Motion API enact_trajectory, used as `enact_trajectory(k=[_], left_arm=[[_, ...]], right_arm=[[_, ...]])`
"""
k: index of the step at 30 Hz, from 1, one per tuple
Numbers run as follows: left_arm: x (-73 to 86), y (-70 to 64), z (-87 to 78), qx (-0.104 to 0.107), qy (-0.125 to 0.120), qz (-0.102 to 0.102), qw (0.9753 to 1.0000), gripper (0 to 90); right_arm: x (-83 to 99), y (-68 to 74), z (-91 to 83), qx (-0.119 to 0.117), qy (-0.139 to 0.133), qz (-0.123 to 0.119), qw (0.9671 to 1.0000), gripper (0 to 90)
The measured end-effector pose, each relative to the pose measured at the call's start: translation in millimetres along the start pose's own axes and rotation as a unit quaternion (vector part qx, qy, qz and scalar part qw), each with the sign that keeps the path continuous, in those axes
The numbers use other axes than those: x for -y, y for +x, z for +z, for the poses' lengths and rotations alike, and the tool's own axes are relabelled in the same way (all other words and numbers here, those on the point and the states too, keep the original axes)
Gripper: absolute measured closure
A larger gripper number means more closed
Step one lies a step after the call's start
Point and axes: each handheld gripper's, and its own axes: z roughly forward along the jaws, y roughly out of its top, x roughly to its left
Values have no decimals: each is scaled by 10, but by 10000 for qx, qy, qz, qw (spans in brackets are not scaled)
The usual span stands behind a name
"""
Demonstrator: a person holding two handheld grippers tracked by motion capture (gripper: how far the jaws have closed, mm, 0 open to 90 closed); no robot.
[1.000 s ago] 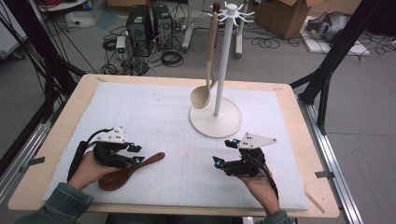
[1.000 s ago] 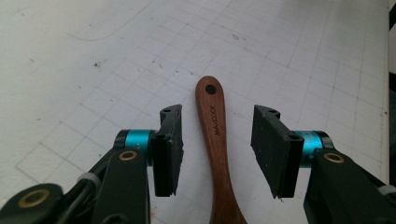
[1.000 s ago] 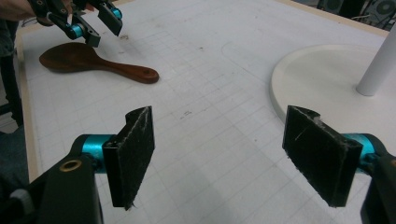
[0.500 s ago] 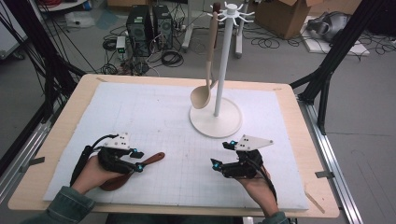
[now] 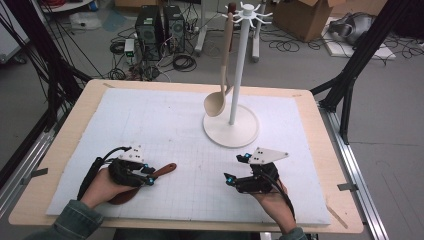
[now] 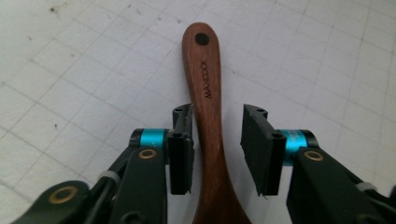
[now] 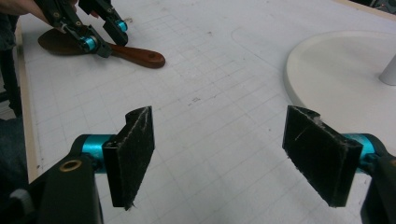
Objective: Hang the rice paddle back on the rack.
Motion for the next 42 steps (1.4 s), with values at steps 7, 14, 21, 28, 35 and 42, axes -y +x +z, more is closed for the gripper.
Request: enact_trajectory(k=[7,14,21,28,35,42], left_arm=[[4,-44,22,-199,23,87,9998,721],[-13,-52,21,-260,78,73,9996,763],[-16,-44,15,-201,56,30,9998,767],[-20,-46,8,-144,-25,28,9999,778],[12,-56,6,-154,68,10,9999,762],[-10,-65,0,-223,211,104,9995,777]], right_arm=[[-7,34,41,-22,31,-27,10000,247],[-9,106,191,-138,86,-85,9998,247],[-34,208,405,-296,246,-166,9991,247],[-48,262,513,-383,321,-153,9986,247],[-48,279,522,-410,353,-124,9985,247],[-45,274,524,-407,325,-125,9986,247]])
